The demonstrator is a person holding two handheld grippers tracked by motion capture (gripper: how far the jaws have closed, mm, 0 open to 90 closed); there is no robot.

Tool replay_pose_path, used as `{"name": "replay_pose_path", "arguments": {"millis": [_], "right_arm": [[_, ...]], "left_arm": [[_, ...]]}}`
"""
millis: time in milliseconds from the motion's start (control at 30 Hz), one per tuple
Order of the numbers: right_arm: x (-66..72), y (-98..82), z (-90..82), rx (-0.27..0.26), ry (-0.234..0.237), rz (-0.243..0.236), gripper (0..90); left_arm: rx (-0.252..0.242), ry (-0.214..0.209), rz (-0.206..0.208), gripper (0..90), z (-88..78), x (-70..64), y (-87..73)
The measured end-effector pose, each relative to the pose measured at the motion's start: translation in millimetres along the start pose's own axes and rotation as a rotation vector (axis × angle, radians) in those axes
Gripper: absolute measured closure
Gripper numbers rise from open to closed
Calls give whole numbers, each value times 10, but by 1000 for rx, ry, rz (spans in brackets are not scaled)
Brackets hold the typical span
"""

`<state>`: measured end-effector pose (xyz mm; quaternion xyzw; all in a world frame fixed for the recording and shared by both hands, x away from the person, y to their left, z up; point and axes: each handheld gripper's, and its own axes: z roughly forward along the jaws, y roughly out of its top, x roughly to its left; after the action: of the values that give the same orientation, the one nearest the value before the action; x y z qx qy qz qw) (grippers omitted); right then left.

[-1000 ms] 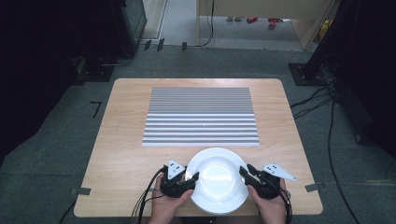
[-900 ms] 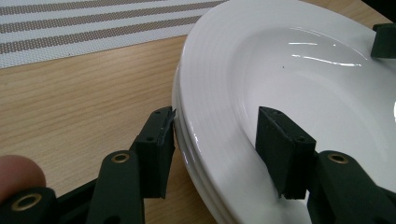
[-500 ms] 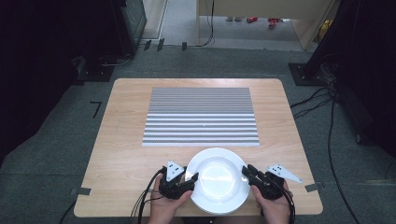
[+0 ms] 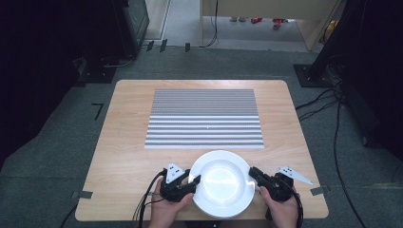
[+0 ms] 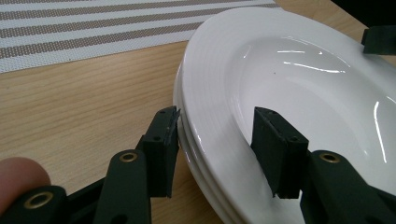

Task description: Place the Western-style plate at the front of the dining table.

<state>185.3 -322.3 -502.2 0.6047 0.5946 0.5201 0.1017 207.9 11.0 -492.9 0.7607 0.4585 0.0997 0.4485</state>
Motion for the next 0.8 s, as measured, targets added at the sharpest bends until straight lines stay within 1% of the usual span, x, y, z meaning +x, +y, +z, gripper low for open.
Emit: {"name": "replay_pose_path", "arguments": {"millis": [67, 100, 133, 167, 200, 300, 333, 400, 433, 467, 500, 533, 700, 767, 800], "right_arm": [[-9, -3, 8, -7, 10, 15, 798], [-9, -3, 8, -7, 10, 15, 798], [-18, -2, 1, -5, 19, 32, 792], [-18, -2, 1, -5, 19, 32, 792], [-34, 5, -12, 6, 33, 65, 786], [-61, 25, -65, 45, 53, 133, 773], [-73, 28, -84, 50, 61, 144, 773], [-85, 30, -125, 67, 68, 161, 784], [-85, 30, -125, 67, 68, 161, 784], [-90, 33, -148, 87, 70, 174, 797], [-90, 33, -148, 87, 70, 174, 797], [-96, 31, -145, 101, 70, 185, 804], [-127, 38, -147, 109, 90, 219, 810], [-129, 40, -148, 106, 91, 219, 812], [-135, 49, -160, 83, 106, 226, 814]], "left_arm": [[-1, -5, -5, 529, -1, 11, 4], [-1, -5, -5, 532, -1, 11, 4], [-1, -4, -7, 535, -3, 13, 5], [-3, -7, -11, 535, -6, 17, 7], [-3, -12, -21, 541, -14, 22, 10], [-2, -19, -27, 549, -33, 31, 14], [-1, -22, -27, 551, -38, 34, 17], [7, -30, -30, 553, -46, 40, 22], [7, -30, -30, 553, -46, 40, 22], [13, -40, -37, 553, -52, 53, 24], [13, -40, -37, 552, -52, 53, 24], [16, -50, -51, 552, -59, 69, 24], [20, -55, -63, 551, -58, 78, 18], [23, -56, -64, 550, -56, 78, 18], [25, -58, -69, 551, -52, 81, 15]]}}
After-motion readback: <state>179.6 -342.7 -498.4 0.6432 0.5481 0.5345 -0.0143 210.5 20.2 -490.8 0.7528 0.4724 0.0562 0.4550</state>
